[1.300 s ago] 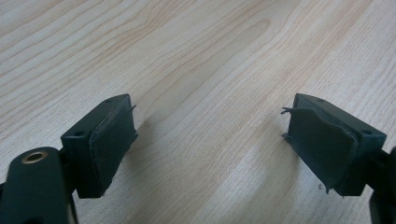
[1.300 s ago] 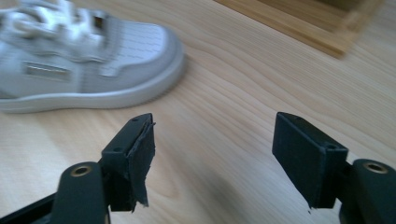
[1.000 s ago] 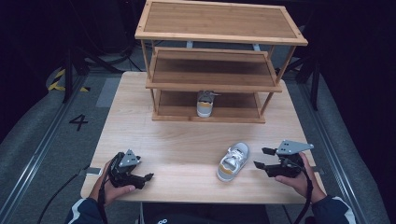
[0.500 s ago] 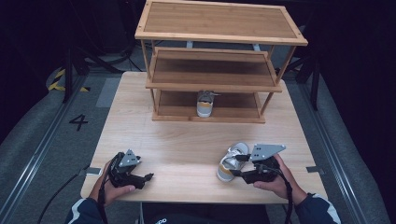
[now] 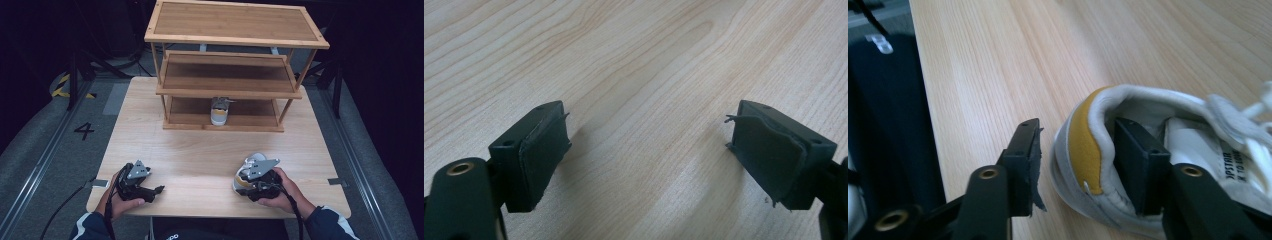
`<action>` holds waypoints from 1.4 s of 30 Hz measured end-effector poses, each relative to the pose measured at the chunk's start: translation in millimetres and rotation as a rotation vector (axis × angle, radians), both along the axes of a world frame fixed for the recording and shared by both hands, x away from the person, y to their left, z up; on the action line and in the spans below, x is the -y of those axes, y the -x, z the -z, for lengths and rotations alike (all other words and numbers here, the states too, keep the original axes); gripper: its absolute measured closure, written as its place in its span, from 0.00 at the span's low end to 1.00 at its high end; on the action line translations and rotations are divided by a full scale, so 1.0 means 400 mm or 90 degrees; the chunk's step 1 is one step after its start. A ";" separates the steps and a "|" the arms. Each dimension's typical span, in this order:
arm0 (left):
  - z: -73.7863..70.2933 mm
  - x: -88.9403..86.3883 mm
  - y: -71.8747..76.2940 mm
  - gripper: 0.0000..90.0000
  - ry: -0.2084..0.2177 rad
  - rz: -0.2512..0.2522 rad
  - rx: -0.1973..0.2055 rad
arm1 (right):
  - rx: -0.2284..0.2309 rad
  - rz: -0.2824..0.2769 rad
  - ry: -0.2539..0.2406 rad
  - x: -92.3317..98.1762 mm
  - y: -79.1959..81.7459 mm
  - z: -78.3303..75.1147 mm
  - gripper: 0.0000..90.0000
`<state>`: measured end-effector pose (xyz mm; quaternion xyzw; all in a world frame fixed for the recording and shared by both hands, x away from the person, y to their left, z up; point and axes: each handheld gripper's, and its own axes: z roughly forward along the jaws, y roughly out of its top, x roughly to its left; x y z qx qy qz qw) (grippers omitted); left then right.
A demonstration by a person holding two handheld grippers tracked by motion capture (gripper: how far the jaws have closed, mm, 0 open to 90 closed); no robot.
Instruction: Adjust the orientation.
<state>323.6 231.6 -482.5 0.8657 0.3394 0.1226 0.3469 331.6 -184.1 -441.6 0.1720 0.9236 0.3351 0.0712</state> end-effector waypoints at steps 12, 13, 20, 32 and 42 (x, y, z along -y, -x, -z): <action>0.000 0.000 -0.001 0.17 -0.001 0.002 0.001 | -0.068 -0.079 0.084 0.055 0.009 -0.025 0.64; 0.000 0.000 -0.002 0.17 -0.002 0.003 0.002 | -0.073 -0.081 0.083 0.060 0.009 -0.028 0.64; 0.000 0.001 -0.002 0.17 -0.001 0.003 0.002 | -0.085 -0.072 0.095 0.055 0.014 -0.034 0.57; 0.000 0.000 -0.002 0.17 -0.002 0.003 0.002 | -0.112 -0.087 0.099 0.034 0.007 -0.003 0.75; 0.000 0.001 -0.002 0.17 -0.002 0.003 0.002 | -0.104 -0.097 0.096 0.053 0.001 -0.015 0.77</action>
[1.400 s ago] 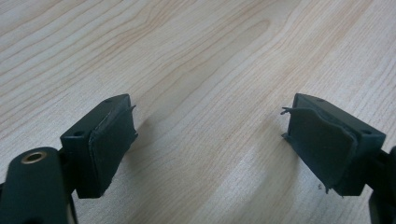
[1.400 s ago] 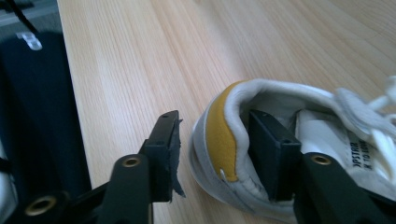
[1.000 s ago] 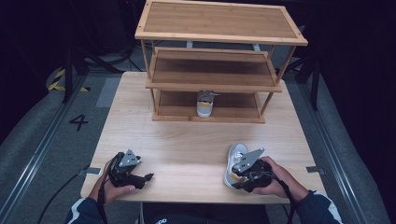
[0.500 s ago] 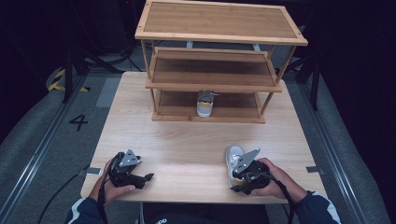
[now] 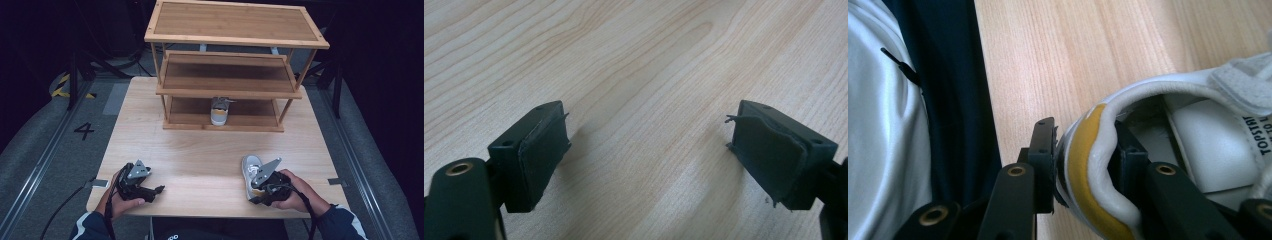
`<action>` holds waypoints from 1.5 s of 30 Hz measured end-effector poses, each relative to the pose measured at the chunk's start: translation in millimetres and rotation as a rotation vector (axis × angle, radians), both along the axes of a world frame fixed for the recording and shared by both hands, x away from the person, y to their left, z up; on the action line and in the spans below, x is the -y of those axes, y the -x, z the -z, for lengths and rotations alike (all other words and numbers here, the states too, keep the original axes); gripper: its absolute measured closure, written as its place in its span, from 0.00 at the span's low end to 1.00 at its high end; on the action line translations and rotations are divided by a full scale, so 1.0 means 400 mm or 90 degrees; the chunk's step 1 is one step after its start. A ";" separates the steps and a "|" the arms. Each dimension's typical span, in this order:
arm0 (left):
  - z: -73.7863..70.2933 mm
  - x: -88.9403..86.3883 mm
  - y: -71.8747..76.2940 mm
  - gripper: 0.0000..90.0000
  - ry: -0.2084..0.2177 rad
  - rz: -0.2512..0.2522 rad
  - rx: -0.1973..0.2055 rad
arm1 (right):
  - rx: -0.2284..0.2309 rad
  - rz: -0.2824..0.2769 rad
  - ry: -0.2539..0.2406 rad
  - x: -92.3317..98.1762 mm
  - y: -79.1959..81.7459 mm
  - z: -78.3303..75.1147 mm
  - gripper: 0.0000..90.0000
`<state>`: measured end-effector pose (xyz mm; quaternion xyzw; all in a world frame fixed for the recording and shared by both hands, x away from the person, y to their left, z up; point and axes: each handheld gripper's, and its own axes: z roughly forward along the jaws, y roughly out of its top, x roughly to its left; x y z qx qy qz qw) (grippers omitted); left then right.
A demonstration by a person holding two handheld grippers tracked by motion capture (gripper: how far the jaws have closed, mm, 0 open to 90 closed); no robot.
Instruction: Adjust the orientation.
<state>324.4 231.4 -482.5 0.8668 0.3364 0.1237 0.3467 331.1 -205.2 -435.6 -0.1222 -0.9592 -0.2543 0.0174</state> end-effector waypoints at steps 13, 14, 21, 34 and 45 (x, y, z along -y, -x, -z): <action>0.000 0.001 -0.001 0.17 -0.001 0.001 0.002 | 0.025 -0.002 -0.016 0.022 -0.017 -0.022 0.76; 0.000 0.000 -0.001 0.17 -0.001 0.001 0.002 | 0.025 -0.004 -0.016 0.023 -0.019 -0.024 0.76; 0.000 0.000 -0.001 0.17 -0.001 0.001 0.002 | 0.041 0.007 -0.021 0.037 -0.056 -0.044 0.76; 0.000 0.001 -0.001 0.17 0.000 0.001 0.001 | 0.082 0.015 -0.008 0.042 -0.171 -0.078 0.76; 0.000 0.001 -0.001 0.17 -0.001 0.001 0.002 | 0.102 0.011 -0.012 0.009 -0.281 -0.082 0.76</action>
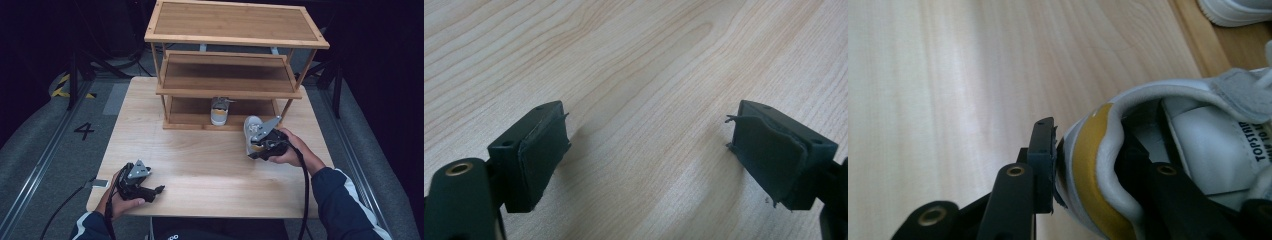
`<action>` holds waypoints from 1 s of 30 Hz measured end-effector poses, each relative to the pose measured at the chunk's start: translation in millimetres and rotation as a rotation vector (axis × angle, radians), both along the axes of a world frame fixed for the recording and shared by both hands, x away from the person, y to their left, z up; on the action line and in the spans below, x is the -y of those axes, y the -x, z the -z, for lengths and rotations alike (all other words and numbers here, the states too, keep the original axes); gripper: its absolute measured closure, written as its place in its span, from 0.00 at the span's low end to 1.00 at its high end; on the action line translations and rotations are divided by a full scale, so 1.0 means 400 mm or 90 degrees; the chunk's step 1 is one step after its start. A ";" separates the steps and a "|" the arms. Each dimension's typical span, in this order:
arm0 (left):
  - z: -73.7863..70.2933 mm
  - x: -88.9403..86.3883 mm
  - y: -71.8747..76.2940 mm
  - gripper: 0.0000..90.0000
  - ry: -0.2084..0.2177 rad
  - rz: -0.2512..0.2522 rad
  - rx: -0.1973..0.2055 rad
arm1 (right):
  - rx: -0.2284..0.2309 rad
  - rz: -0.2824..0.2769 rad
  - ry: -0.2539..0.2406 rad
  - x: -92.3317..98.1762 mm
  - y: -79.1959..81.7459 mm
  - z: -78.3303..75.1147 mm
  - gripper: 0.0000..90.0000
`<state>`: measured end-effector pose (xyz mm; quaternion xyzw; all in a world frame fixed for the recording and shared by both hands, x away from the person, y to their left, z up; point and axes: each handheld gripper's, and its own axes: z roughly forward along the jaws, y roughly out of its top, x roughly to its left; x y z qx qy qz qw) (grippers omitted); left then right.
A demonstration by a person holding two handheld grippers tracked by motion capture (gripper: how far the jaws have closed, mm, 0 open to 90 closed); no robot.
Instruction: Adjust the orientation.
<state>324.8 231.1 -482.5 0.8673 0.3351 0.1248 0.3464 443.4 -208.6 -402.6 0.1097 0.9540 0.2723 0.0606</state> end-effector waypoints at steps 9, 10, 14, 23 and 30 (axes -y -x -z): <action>0.000 0.000 0.000 0.17 0.000 0.000 0.000 | -0.008 -0.018 0.005 -0.038 -0.079 0.051 0.76; 0.000 0.000 0.000 0.17 0.002 -0.001 -0.001 | -0.003 -0.017 0.010 -0.041 -0.085 0.055 0.76; 0.000 0.000 0.000 0.17 0.000 0.000 0.000 | -0.018 -0.008 -0.001 -0.056 -0.120 0.069 0.76; 0.000 0.000 0.000 0.17 0.001 0.002 -0.001 | -0.010 -0.013 -0.003 -0.095 -0.168 0.079 0.76; 0.000 0.000 0.000 0.17 0.000 0.001 0.000 | -0.013 -0.017 -0.003 -0.105 -0.184 0.071 0.74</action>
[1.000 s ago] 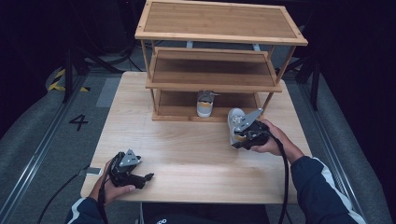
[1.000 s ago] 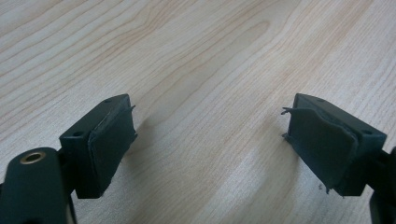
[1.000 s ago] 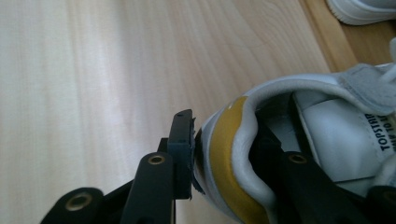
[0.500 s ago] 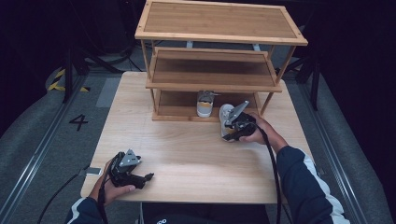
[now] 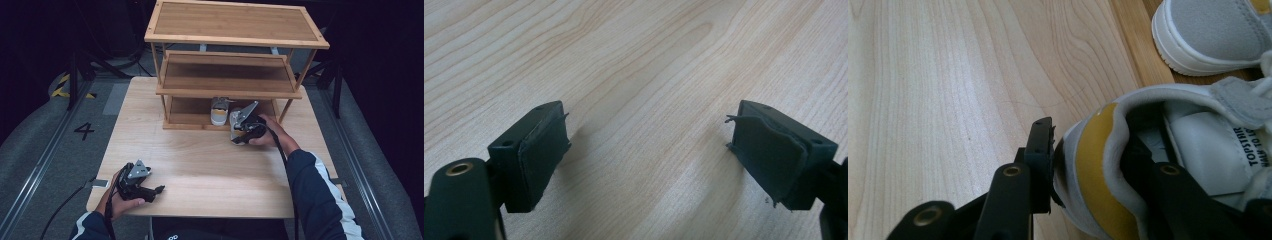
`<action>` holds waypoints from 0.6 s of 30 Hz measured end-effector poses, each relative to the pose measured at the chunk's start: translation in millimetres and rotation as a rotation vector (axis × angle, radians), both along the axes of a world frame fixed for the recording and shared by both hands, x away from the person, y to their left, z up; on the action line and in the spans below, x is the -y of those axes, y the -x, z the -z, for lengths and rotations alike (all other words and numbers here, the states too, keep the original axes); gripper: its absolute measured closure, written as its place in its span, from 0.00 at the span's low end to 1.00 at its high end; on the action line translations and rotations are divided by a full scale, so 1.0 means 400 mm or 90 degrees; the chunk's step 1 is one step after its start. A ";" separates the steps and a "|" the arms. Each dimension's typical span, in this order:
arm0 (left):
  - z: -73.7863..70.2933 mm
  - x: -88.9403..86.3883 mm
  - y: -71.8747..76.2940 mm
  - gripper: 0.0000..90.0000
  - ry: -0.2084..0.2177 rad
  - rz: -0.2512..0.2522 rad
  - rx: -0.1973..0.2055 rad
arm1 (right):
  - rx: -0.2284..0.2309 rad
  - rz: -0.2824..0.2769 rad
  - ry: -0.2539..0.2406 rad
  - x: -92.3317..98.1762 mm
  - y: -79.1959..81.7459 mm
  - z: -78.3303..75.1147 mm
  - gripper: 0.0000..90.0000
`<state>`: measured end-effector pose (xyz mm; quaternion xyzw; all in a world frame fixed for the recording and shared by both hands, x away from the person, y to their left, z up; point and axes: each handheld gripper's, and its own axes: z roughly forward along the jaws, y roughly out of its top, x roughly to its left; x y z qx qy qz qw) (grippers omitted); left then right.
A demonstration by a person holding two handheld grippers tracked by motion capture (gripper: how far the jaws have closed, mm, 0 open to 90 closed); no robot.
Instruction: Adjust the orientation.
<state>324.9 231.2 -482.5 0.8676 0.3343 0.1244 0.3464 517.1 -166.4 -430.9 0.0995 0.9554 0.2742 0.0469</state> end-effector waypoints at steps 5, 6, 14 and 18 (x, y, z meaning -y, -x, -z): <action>0.000 0.000 0.000 0.17 0.002 -0.001 -0.002 | 0.018 0.008 -0.013 0.009 0.009 -0.004 0.71; 0.000 0.001 0.000 0.17 0.002 0.000 -0.002 | 0.026 0.021 -0.019 0.013 0.011 -0.007 0.68; 0.000 0.000 0.000 0.17 0.002 -0.001 -0.002 | 0.053 0.050 0.000 0.025 0.033 -0.008 0.51; 0.000 0.000 0.000 0.17 0.001 -0.001 -0.002 | 0.051 0.065 0.001 0.029 0.041 -0.003 0.46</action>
